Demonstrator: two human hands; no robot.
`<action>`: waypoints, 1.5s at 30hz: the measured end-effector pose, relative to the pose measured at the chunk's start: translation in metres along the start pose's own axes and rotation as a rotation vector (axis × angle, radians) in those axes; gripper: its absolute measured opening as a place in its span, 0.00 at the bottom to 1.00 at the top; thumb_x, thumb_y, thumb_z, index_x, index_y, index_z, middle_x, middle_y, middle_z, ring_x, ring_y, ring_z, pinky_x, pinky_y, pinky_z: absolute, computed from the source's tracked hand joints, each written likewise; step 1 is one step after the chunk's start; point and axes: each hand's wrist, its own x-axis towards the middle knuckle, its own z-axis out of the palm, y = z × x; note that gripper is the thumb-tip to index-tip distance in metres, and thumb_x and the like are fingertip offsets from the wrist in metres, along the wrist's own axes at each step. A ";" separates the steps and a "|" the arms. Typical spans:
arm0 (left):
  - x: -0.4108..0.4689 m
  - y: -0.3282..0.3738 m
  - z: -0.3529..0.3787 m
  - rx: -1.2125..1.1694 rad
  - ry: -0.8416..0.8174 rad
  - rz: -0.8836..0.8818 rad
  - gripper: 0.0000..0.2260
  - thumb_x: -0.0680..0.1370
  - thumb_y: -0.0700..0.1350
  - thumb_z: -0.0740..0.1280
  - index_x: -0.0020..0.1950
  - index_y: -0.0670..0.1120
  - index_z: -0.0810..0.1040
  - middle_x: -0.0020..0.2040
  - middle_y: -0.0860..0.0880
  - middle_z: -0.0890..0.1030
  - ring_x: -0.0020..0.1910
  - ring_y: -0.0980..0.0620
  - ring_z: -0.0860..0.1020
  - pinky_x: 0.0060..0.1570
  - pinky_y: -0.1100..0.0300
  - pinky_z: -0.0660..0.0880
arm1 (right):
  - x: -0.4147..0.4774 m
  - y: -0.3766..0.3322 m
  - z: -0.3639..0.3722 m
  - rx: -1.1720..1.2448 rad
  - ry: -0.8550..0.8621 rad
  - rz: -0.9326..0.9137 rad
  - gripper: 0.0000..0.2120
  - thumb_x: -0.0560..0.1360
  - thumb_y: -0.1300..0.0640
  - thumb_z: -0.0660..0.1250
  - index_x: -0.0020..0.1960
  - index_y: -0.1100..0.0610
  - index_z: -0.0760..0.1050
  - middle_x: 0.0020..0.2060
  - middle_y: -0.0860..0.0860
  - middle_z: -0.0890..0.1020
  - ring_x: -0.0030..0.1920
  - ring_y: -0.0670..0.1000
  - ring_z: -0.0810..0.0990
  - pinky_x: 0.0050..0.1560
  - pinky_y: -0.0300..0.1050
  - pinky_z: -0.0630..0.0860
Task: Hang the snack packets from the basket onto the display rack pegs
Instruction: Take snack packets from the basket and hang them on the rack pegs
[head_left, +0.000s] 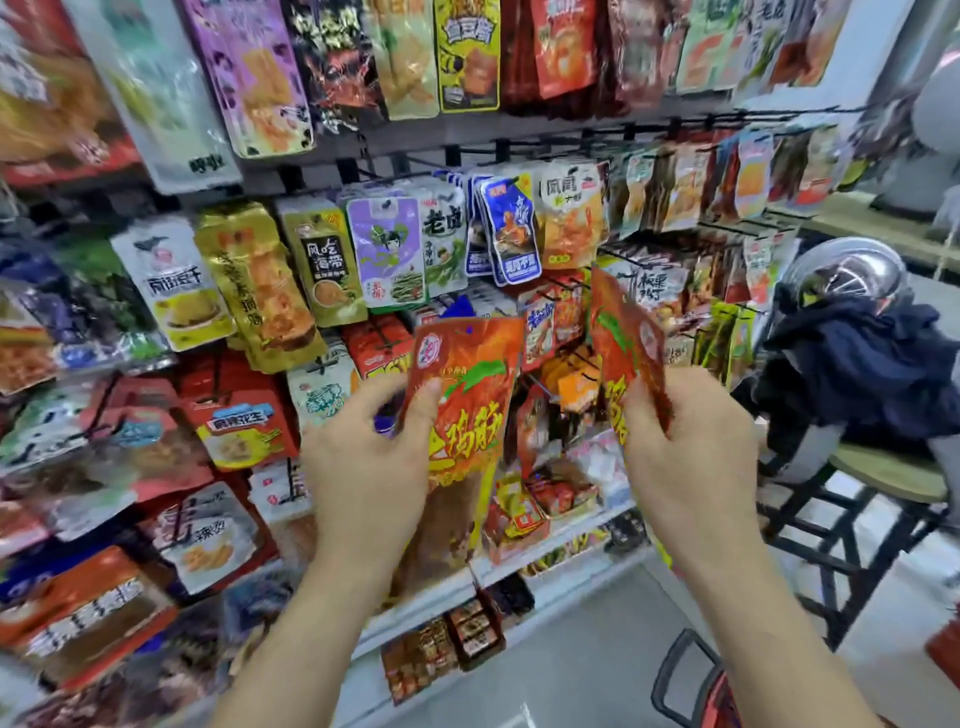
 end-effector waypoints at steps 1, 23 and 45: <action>-0.001 0.006 0.007 -0.029 -0.013 -0.020 0.10 0.76 0.56 0.68 0.41 0.51 0.80 0.29 0.57 0.77 0.29 0.56 0.72 0.32 0.60 0.68 | -0.004 -0.008 0.009 0.016 -0.032 -0.035 0.11 0.79 0.58 0.60 0.40 0.55 0.77 0.34 0.47 0.70 0.34 0.45 0.65 0.33 0.40 0.57; 0.019 0.039 0.060 -0.517 -0.106 -0.424 0.07 0.77 0.39 0.68 0.42 0.47 0.83 0.41 0.45 0.86 0.39 0.43 0.83 0.44 0.45 0.81 | 0.090 0.051 0.043 0.677 -0.605 0.218 0.23 0.72 0.51 0.74 0.65 0.47 0.72 0.53 0.52 0.78 0.53 0.50 0.78 0.54 0.46 0.78; 0.051 0.001 0.034 -0.380 -0.349 -0.576 0.06 0.73 0.43 0.70 0.37 0.45 0.84 0.36 0.40 0.84 0.31 0.46 0.81 0.36 0.56 0.78 | 0.091 0.126 0.075 0.362 -0.361 -0.136 0.24 0.76 0.71 0.63 0.58 0.43 0.68 0.49 0.53 0.81 0.46 0.62 0.80 0.47 0.53 0.74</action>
